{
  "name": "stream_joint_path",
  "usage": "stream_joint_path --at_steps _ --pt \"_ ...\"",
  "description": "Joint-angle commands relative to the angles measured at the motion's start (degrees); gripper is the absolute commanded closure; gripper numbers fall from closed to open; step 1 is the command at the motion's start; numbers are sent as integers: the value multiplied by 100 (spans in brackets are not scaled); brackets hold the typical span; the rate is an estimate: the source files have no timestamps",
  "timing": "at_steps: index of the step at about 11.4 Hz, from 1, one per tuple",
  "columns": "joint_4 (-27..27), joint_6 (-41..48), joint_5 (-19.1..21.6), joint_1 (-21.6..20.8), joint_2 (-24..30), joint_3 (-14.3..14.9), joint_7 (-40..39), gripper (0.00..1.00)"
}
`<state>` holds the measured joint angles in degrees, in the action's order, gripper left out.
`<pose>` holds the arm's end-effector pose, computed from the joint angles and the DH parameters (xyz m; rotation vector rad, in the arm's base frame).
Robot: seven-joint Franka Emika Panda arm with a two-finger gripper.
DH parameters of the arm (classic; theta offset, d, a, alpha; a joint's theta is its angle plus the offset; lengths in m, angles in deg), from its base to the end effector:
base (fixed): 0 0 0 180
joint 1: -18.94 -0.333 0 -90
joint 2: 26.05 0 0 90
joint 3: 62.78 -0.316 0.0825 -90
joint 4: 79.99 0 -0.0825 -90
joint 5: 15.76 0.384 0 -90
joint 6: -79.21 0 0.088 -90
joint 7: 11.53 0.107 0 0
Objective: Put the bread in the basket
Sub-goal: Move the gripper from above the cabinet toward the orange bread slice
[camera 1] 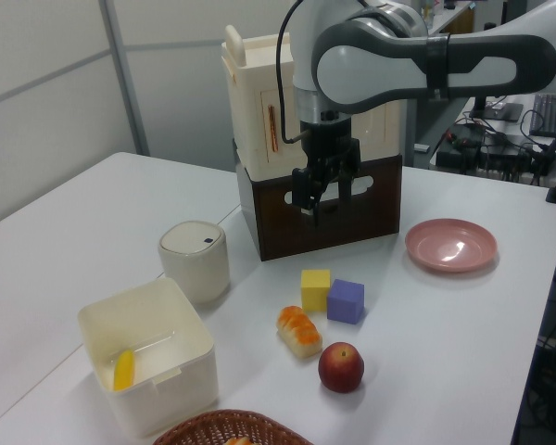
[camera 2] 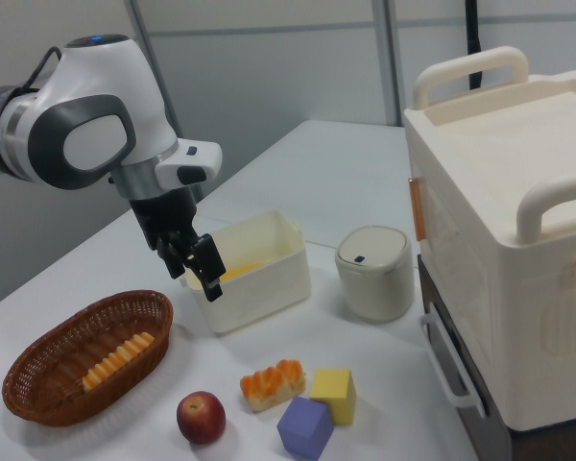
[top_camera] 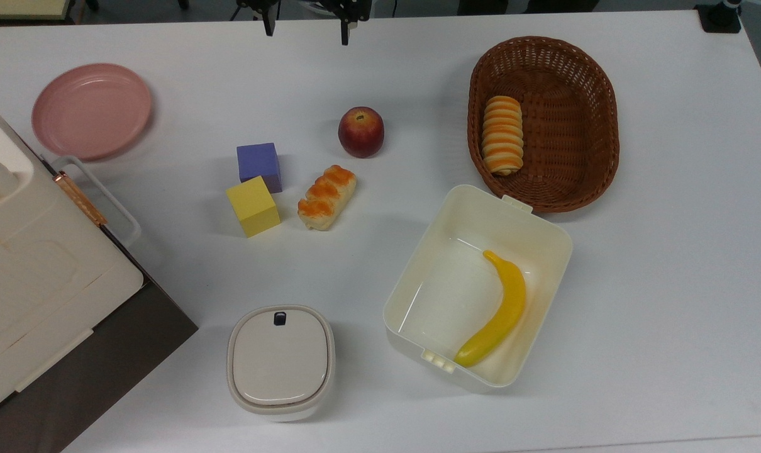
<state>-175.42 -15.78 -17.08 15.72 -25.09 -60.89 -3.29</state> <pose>0.5553 0.0105 0.5965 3.1145 -0.1851 0.0170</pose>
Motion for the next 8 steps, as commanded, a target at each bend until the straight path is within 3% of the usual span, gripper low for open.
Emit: stream_joint_path --at_steps 1,5,8 --pt "-98 287 53 -30 80 13 -42 0" --pt "-98 297 79 5 62 39 89 0" --pt "-98 218 79 5 -34 39 1079 0"
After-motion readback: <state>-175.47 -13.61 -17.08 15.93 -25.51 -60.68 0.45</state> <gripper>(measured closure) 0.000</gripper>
